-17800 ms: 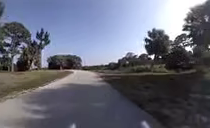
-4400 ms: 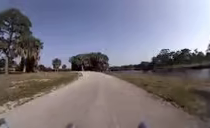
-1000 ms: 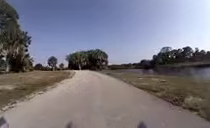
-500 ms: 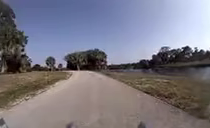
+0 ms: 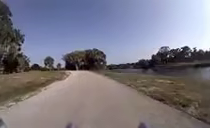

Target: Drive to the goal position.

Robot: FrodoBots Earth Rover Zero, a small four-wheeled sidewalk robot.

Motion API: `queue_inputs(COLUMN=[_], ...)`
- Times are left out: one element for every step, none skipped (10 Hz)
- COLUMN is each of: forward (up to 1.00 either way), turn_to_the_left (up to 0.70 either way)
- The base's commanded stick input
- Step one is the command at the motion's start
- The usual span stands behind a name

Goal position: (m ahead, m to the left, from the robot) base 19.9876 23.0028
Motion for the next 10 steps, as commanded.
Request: queue_inputs(forward=[1.0,1.0,1.0,1.0,1.0,1.0,1.0,1.0,1.0,1.0], turn_to_the_left=[0.23,0.0,0.0,0.0,0.0,0.0,0.0,0.0,0.0,0.0])
